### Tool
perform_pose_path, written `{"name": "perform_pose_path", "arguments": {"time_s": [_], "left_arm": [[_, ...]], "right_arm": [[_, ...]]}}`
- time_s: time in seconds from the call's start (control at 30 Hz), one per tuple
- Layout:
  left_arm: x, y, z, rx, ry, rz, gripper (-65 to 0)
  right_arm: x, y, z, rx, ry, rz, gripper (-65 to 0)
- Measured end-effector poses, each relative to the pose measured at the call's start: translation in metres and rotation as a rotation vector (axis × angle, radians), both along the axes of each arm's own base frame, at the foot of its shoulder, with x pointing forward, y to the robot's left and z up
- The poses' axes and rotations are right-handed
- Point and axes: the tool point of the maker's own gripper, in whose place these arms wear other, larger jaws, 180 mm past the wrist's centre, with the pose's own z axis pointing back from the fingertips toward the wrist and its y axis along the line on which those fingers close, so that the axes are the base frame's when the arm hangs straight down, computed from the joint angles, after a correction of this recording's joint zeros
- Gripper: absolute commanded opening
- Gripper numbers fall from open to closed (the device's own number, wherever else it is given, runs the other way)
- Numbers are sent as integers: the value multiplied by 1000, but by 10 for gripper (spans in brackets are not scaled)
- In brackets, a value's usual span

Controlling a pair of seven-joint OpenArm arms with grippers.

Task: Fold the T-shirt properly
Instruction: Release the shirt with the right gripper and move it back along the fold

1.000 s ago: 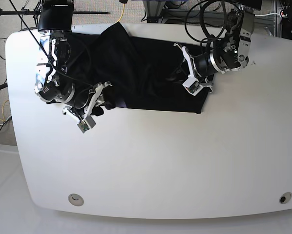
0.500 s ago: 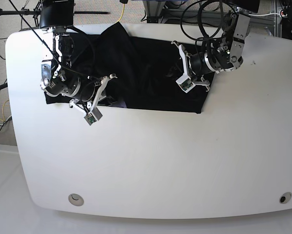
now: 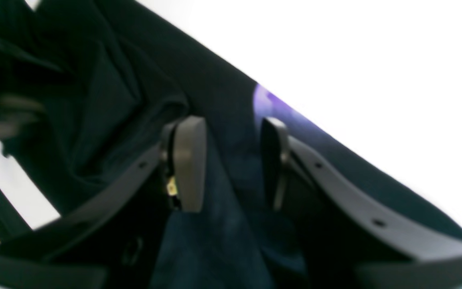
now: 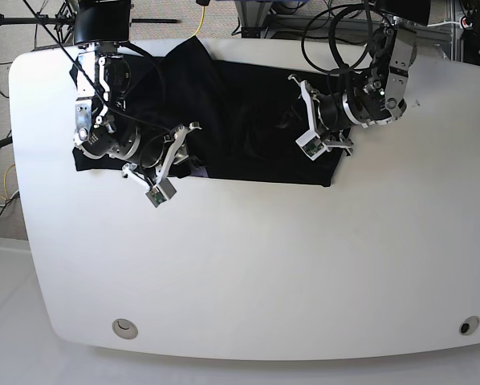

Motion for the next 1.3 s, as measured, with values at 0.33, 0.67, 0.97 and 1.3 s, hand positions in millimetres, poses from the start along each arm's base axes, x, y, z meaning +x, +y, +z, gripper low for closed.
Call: {"name": "perform_pose_path", "arguments": {"time_s": [0.33,0.67,0.97,1.3], "left_arm": [[7,-6,24,-64,-73,-4,-558],[13,18,36,7,-134,-3,-579],[21,31,52,37,-190,1,-542],[19,47,8,119,-62,17,-542]], "right_arm": [[22,-28,11,-96,-64,-124,-510],[-3,-27,6,-124,18,-42,-304],[-5,-52,-11,-226,14,-62,-324],[-14,-74,-54,-175,86,-182,-315]]}}
